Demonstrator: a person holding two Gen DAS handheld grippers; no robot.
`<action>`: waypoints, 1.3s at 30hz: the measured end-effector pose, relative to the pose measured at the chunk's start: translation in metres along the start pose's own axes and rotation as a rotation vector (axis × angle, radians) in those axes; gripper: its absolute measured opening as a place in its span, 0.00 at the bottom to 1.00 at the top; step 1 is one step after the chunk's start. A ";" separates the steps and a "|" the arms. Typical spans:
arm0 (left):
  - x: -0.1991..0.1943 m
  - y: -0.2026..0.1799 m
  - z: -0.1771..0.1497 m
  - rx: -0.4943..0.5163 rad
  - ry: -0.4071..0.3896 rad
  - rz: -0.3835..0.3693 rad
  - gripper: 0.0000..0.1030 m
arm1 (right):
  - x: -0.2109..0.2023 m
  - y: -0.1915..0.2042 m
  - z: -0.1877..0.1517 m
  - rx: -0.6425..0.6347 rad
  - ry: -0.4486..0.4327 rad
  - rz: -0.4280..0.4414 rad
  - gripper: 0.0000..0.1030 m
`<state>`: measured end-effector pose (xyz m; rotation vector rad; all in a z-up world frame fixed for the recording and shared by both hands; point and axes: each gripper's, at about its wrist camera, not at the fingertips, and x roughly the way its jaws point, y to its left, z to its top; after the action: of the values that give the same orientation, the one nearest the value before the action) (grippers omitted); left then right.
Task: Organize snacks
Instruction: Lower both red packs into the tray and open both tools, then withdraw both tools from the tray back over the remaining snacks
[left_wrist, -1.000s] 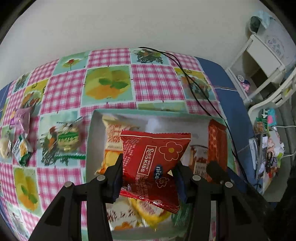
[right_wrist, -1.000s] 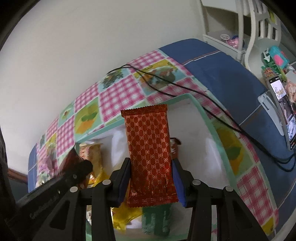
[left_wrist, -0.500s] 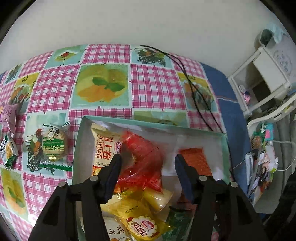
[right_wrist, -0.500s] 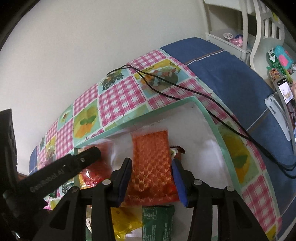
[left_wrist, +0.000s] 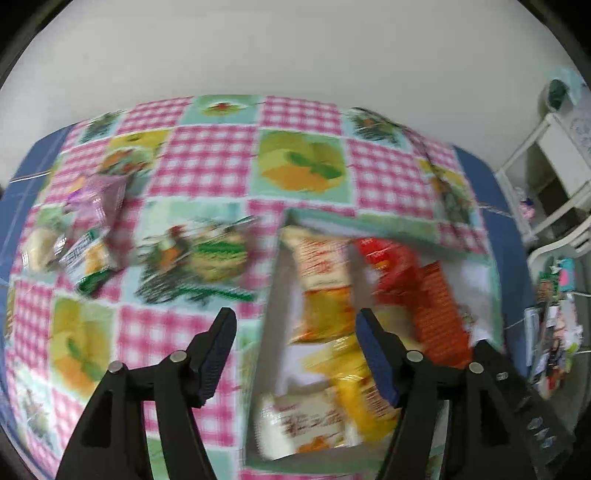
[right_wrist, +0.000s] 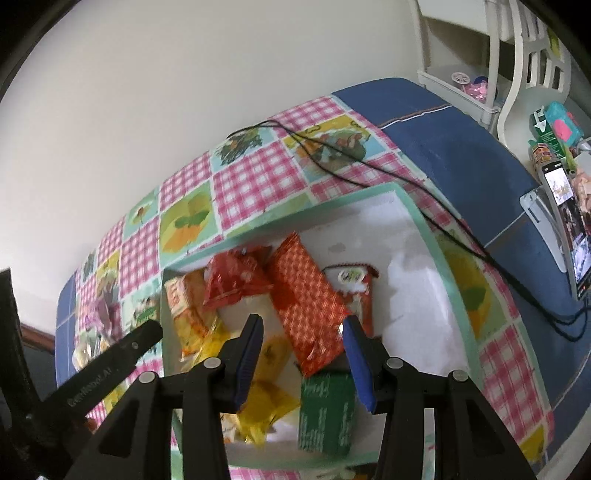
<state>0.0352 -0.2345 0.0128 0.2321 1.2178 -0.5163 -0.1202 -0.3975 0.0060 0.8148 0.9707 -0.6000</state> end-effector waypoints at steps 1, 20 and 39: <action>-0.001 0.006 -0.004 0.001 0.001 0.019 0.69 | -0.001 0.002 -0.004 -0.004 0.003 0.000 0.47; -0.031 0.057 -0.032 -0.026 -0.051 0.092 0.92 | -0.024 0.035 -0.028 -0.110 -0.018 -0.103 0.68; -0.033 0.076 -0.026 -0.040 -0.058 0.074 0.98 | -0.011 0.047 -0.032 -0.137 -0.017 -0.158 0.98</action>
<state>0.0425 -0.1493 0.0275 0.2255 1.1577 -0.4317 -0.1048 -0.3435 0.0204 0.6146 1.0551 -0.6677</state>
